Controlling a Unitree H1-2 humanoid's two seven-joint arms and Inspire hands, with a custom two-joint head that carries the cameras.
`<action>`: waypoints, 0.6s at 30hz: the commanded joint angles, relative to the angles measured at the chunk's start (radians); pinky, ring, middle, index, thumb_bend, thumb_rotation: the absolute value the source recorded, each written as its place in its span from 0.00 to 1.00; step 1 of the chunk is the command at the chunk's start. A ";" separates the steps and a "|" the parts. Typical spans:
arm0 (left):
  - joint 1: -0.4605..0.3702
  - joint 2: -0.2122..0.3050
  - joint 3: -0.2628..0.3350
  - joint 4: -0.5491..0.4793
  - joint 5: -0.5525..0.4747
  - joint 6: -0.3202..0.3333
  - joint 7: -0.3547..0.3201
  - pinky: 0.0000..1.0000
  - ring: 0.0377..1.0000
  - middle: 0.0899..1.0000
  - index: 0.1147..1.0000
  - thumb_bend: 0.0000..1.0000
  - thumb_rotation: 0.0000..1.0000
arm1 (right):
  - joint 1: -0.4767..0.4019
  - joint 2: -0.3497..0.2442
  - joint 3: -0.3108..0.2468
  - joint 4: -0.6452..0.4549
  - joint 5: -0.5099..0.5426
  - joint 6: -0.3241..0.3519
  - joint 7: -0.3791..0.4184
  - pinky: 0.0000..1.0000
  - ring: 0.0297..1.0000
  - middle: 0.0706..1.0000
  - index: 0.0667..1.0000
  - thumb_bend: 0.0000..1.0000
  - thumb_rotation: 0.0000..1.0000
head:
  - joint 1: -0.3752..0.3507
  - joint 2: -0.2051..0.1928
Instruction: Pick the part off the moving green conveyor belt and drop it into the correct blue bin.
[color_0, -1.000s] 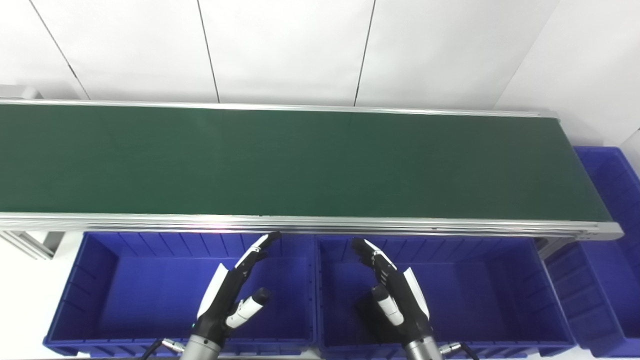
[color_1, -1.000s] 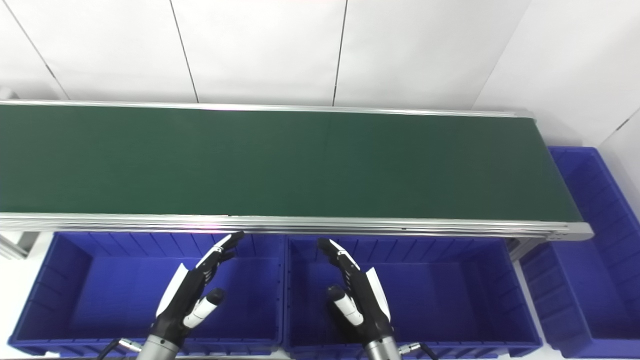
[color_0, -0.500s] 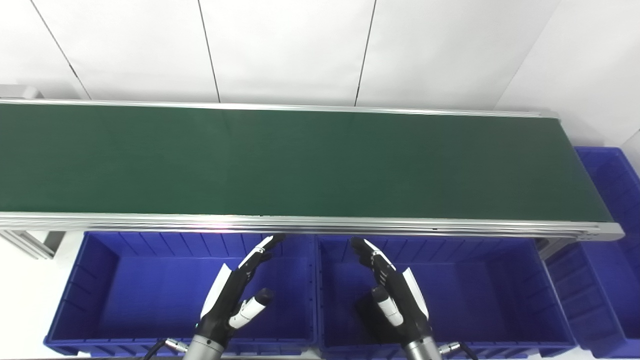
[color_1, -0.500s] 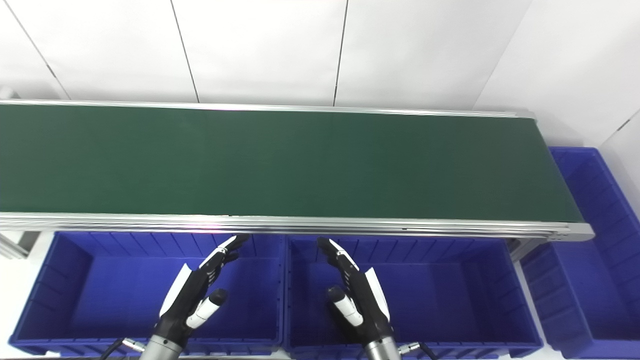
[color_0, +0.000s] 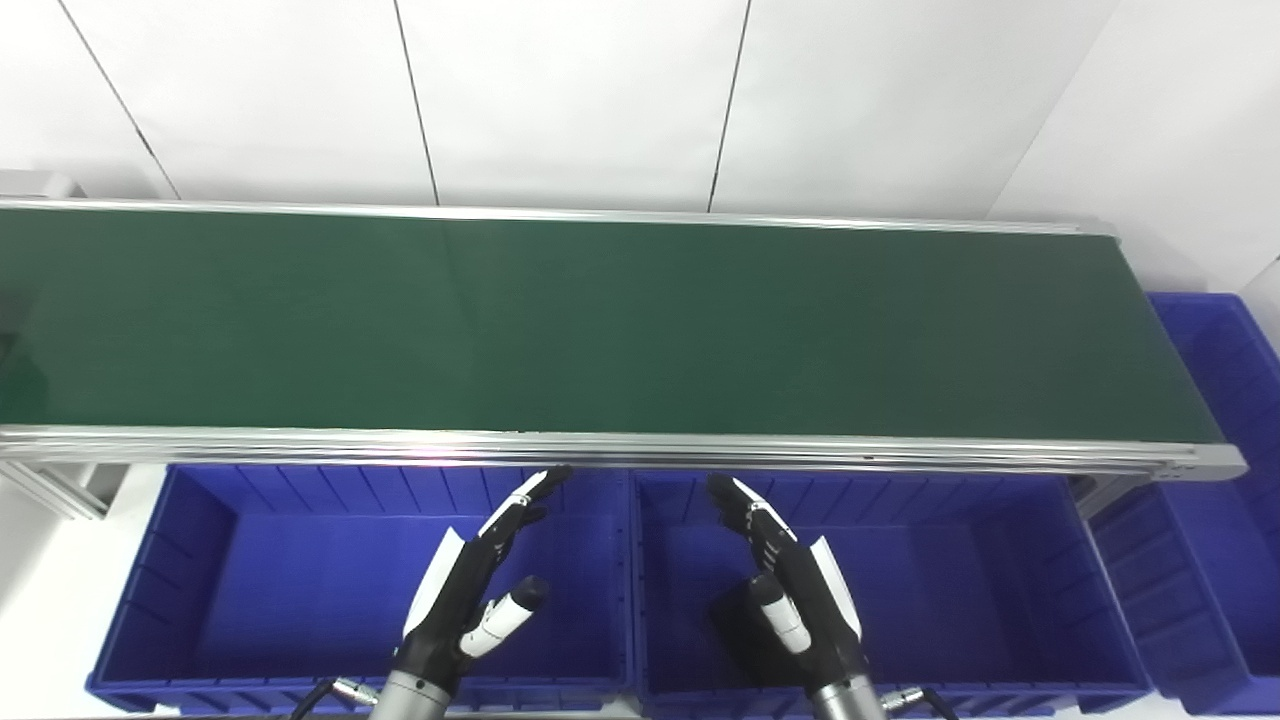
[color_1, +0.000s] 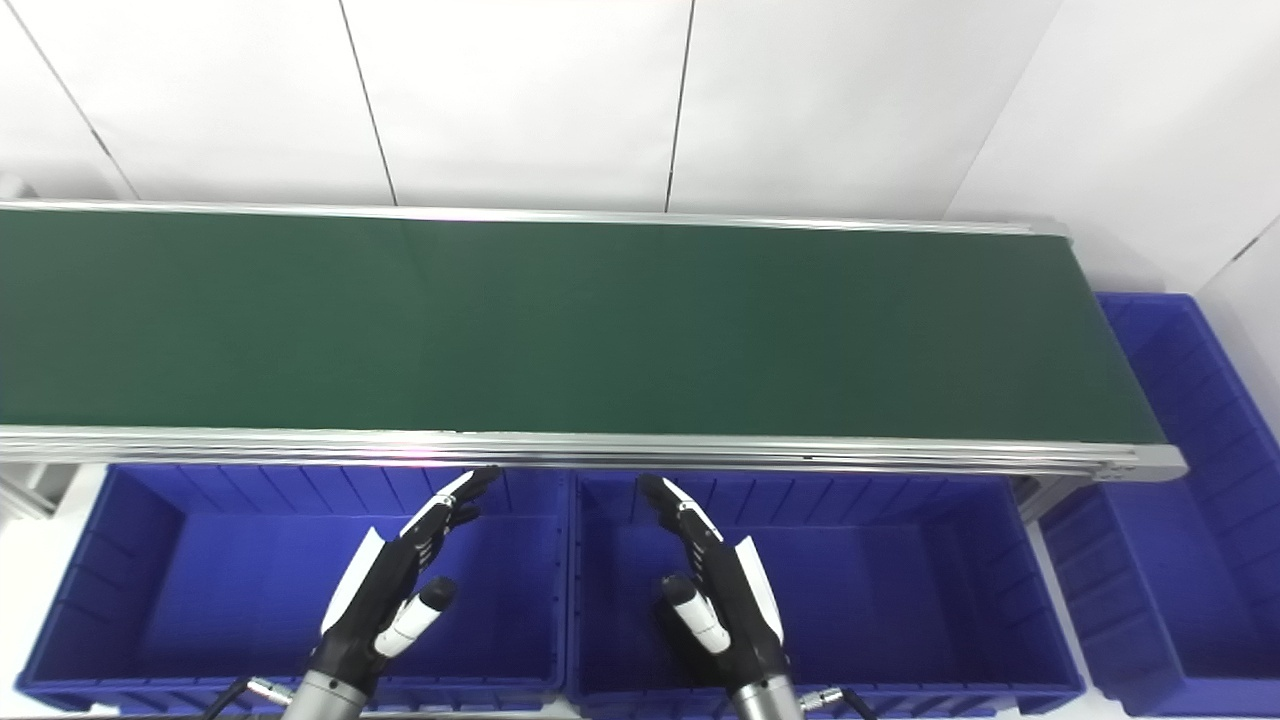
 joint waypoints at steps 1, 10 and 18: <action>-0.004 -0.003 -0.001 -0.020 0.006 -0.028 0.019 0.89 0.93 0.94 0.88 0.82 1.00 | -0.003 0.001 0.001 -0.035 0.007 -0.061 0.000 0.90 0.91 0.89 0.87 0.90 1.00 | 0.001 0.001; 0.000 -0.007 -0.008 -0.021 -0.001 -0.028 0.016 0.89 0.94 0.94 0.87 0.83 1.00 | -0.006 -0.002 0.003 -0.028 -0.008 -0.062 -0.009 0.89 0.91 0.89 0.87 0.89 1.00 | 0.005 -0.002; 0.006 -0.008 -0.016 -0.022 0.003 -0.027 0.023 0.91 0.94 0.93 0.89 0.81 1.00 | -0.005 -0.010 0.005 -0.027 -0.017 -0.060 -0.017 0.89 0.90 0.89 0.87 0.87 1.00 | 0.010 -0.004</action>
